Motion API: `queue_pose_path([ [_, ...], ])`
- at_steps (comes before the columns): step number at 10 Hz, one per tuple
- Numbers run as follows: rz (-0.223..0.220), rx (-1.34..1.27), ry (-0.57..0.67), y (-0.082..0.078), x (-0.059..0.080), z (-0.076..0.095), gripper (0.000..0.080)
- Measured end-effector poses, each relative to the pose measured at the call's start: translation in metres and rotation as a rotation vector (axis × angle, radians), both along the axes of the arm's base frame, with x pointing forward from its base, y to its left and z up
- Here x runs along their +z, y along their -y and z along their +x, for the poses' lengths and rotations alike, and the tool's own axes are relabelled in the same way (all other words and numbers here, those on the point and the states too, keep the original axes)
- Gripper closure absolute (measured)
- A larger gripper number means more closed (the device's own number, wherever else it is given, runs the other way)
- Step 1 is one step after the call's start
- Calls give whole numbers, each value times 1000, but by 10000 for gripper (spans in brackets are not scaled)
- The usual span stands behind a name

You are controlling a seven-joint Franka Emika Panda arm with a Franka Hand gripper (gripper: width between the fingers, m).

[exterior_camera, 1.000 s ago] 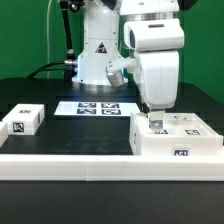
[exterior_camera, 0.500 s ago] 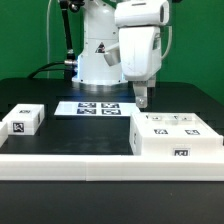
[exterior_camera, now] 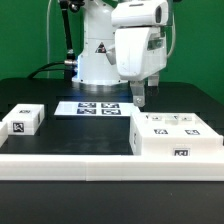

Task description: Assemble cabinet

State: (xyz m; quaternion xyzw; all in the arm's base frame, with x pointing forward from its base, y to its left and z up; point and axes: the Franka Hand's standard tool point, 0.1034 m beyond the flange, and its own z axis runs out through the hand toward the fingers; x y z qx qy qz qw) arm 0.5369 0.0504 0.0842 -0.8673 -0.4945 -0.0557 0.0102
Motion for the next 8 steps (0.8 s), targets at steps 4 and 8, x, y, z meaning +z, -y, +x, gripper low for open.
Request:
queue_pose_path([
  [4,96,-545,-3,-2,-3,-13,2],
  [8,160,-919,-65,-8,-7,-19,2],
])
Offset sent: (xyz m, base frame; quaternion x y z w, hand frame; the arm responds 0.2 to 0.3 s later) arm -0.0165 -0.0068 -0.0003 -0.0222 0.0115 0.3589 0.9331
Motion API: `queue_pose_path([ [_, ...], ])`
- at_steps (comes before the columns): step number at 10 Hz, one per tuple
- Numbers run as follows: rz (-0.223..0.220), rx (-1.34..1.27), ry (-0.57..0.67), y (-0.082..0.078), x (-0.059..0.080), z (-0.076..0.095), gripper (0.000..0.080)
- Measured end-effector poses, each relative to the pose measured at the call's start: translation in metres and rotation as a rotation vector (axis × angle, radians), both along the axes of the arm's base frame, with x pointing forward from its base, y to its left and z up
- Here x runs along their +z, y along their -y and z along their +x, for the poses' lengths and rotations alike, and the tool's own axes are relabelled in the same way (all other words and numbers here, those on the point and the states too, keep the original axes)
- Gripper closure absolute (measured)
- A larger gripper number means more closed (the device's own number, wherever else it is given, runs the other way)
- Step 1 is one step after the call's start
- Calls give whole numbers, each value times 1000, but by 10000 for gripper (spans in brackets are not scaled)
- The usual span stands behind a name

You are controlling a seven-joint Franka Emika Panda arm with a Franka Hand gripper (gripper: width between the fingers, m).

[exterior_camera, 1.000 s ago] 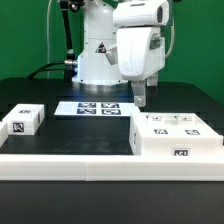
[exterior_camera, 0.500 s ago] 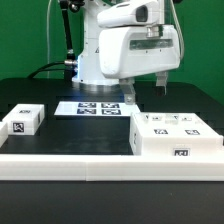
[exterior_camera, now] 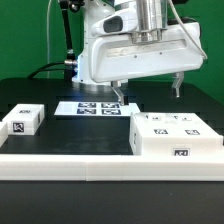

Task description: Assemble cabinet

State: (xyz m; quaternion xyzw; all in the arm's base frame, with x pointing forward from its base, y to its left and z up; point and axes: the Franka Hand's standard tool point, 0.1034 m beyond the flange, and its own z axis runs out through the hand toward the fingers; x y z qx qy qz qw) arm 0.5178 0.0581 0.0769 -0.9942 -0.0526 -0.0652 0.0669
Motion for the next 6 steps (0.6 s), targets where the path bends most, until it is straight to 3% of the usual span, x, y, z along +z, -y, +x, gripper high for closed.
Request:
queue_pose_path([
  [2,31,-204,-34,-10,-2,-4,2],
  [6,-2,-181,-13,-41,-14,-24,2],
])
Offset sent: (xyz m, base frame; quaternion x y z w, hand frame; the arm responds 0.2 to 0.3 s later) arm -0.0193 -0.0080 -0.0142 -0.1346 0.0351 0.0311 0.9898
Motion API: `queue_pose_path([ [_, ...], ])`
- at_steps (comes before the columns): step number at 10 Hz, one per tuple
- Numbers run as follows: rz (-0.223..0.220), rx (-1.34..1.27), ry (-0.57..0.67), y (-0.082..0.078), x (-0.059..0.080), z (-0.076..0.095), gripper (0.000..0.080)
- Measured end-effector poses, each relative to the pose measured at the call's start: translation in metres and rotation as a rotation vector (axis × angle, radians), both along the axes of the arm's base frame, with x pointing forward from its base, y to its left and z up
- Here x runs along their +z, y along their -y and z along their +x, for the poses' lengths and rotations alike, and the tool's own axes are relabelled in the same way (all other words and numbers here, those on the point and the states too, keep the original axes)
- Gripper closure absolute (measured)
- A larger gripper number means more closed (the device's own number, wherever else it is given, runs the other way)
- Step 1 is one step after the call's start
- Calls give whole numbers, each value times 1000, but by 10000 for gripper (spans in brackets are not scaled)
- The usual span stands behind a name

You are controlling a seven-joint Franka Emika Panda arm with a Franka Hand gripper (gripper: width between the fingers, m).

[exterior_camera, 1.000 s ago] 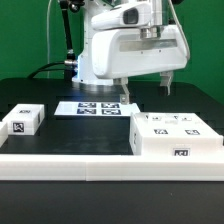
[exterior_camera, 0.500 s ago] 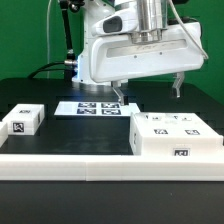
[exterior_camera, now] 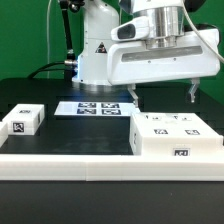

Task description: Assemble cabinet

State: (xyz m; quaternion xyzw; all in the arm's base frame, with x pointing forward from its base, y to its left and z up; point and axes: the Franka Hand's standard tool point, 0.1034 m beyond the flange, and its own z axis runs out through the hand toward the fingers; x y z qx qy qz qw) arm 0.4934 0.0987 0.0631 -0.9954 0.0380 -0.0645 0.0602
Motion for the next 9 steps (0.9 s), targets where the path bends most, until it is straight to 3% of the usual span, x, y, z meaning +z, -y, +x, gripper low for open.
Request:
queue_pose_path([
  [5,-9,33,7,-7,-5,-5,2],
  [9,-72,69,21,-15,-28,-14,2],
])
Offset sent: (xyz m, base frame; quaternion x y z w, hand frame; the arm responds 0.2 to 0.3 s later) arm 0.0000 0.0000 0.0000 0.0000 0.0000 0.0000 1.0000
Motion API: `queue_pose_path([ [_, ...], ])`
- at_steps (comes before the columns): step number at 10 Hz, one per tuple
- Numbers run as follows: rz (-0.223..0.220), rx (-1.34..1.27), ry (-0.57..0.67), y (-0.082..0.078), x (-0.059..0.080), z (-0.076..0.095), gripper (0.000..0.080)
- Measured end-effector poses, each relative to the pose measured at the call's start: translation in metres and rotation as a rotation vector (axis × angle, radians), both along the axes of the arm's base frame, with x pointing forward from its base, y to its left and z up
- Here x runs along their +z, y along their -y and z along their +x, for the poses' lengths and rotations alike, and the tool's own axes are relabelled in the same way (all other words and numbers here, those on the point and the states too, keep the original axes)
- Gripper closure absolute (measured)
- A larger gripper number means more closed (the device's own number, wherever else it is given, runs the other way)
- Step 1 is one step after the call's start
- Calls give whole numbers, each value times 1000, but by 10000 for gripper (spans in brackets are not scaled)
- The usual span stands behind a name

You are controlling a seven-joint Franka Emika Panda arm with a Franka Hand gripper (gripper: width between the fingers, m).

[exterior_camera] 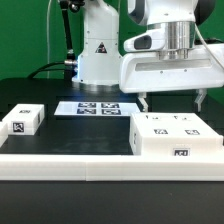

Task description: Assemble cabinet

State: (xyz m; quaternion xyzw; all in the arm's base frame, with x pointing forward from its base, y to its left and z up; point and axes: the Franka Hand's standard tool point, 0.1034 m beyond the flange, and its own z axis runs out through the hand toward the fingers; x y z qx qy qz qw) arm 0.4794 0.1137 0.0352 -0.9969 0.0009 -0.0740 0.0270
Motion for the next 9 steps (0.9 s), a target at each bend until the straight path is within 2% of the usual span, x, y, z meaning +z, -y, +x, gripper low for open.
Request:
queue_pose_path([
  [2,-23,29,1,17,-9,1,2],
  [6,-24,31,1,17,-9,1,2],
  [7,-26,29,-1,18,-12,1,2],
  [9,-37,19,-2,28,-25,0,2],
])
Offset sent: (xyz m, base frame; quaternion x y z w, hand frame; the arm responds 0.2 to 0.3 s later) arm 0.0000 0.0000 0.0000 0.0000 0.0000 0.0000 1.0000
